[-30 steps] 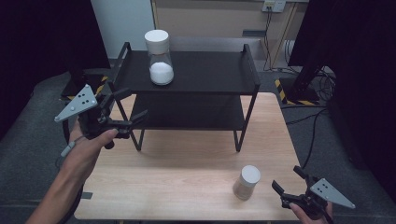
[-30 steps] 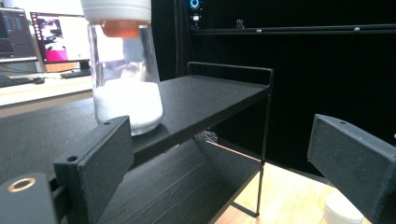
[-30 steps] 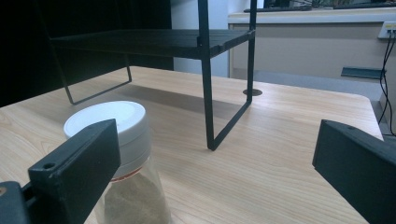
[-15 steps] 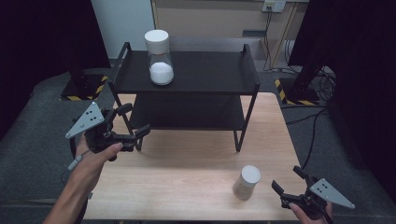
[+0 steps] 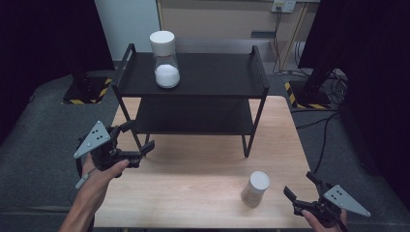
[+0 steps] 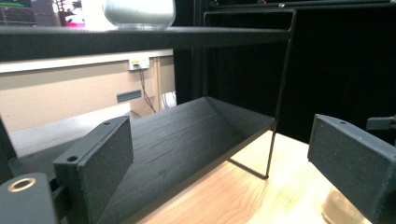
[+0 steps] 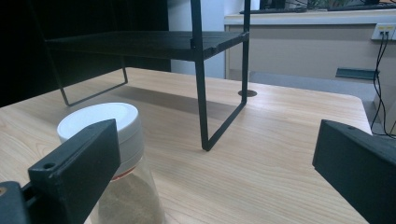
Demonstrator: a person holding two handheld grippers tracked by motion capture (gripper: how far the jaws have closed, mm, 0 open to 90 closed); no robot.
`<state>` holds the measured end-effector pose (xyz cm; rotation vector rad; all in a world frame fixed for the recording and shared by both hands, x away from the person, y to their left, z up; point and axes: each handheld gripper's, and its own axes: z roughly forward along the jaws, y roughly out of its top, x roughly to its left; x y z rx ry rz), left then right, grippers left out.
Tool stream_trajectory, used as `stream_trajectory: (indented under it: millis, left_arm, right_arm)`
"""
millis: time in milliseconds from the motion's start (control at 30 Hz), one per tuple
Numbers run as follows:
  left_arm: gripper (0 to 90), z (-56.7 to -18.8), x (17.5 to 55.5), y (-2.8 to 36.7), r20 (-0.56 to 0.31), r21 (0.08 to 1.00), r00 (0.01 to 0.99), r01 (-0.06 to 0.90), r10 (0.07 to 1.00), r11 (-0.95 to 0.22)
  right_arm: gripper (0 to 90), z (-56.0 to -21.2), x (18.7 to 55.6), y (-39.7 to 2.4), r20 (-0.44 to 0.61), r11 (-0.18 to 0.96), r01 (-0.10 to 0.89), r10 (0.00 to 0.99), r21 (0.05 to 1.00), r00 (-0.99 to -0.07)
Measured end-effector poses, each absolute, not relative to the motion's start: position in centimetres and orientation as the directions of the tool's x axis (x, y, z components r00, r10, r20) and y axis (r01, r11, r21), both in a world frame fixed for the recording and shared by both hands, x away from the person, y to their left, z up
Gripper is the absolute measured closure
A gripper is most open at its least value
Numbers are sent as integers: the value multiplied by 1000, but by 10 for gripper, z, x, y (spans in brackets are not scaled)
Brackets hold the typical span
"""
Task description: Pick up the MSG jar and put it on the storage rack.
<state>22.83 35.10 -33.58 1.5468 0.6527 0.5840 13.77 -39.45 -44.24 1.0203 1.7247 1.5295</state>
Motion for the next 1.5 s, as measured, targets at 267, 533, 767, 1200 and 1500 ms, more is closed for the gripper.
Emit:
stream_trajectory:
  millis: [267,533,767,1200,1500]
  left_arm:
    - [59,-358,218,351,-18,995,692,83,722,-55]
    - [58,-378,207,348,5,993,673,85,740,-84]
    - [58,-393,200,349,0,989,666,110,746,-99]
    - [58,-412,186,349,-9,986,647,135,762,-103]
    - [58,-424,175,352,-22,984,633,152,774,-96]
  right_arm:
    - [15,-442,137,-395,46,37,150,856,988,-514]
    - [13,-442,137,-394,40,41,149,861,988,-507]
    - [13,-442,137,-395,40,41,149,861,988,-507]
    - [13,-442,137,-394,38,47,153,861,987,-508]
    - [13,-442,137,-393,36,49,153,861,987,-508]
